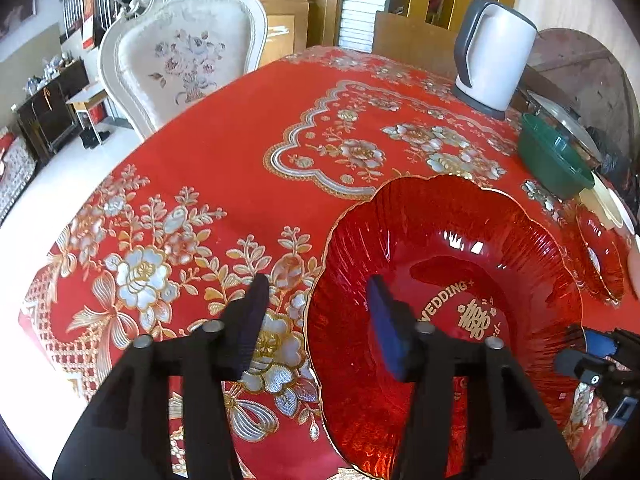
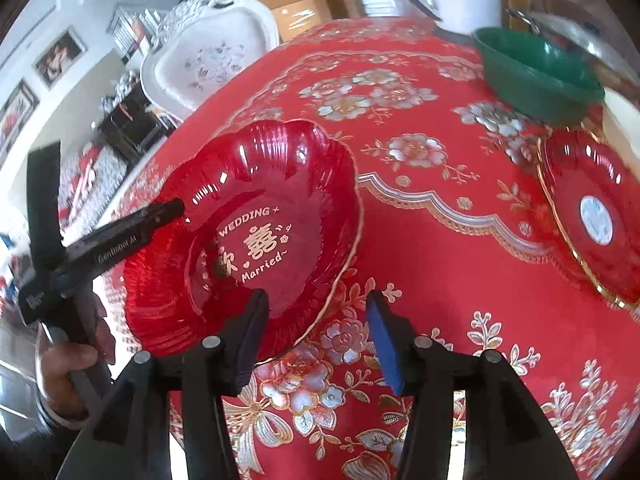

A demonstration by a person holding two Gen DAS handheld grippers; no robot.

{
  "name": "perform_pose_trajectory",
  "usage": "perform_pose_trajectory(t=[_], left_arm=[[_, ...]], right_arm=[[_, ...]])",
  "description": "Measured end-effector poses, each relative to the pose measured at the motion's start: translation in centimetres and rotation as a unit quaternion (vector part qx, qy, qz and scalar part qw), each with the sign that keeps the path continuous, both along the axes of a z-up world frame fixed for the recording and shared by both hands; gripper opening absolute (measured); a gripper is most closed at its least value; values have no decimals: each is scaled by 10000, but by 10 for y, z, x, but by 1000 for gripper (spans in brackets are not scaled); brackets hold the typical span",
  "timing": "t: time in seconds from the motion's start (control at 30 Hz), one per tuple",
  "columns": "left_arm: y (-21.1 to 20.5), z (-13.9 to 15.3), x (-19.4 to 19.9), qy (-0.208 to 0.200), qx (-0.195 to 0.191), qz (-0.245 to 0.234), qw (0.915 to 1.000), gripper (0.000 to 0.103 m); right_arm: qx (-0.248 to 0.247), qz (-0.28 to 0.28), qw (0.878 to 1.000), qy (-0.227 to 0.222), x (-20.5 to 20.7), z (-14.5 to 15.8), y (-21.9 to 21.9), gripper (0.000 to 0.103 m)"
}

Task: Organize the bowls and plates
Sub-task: 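Carry the red bowl across the tablecloth, lower it, open the left gripper, then reach the left gripper to the labelled red plate and grasp its rim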

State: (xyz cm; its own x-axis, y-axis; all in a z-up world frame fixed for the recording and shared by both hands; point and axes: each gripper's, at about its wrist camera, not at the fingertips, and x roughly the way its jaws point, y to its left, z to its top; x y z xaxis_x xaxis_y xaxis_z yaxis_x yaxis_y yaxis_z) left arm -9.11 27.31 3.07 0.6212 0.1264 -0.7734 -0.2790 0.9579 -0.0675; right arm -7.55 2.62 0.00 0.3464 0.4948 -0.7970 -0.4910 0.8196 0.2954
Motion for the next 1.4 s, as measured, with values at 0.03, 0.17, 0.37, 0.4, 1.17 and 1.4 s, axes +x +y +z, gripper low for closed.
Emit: perform_pose_trajectory(t=[0.03, 0.17, 0.37, 0.4, 1.17, 1.4], left_arm=[[-1, 2, 0, -20, 10, 8, 10000, 52], [-6, 15, -1, -189, 126, 21, 9997, 52], [-25, 39, -4, -422, 248, -142, 9987, 52], [-31, 44, -4, -474, 265, -205, 9983, 53], [-190, 63, 36, -487, 24, -1695, 9843, 60], [-229, 56, 61, -254, -288, -1900, 9810, 60]], right_arm=[[52, -48, 10000, -14, -1, 1, -3, 52], [105, -181, 9998, 16, -1, 6, -11, 62], [234, -363, 9991, -52, 2, 15, -27, 62], [251, -387, 9989, -60, 3, 17, -29, 62], [263, -1731, 9838, -393, 12, 43, -167, 62], [141, -2311, 9722, -356, 24, 43, -219, 62]])
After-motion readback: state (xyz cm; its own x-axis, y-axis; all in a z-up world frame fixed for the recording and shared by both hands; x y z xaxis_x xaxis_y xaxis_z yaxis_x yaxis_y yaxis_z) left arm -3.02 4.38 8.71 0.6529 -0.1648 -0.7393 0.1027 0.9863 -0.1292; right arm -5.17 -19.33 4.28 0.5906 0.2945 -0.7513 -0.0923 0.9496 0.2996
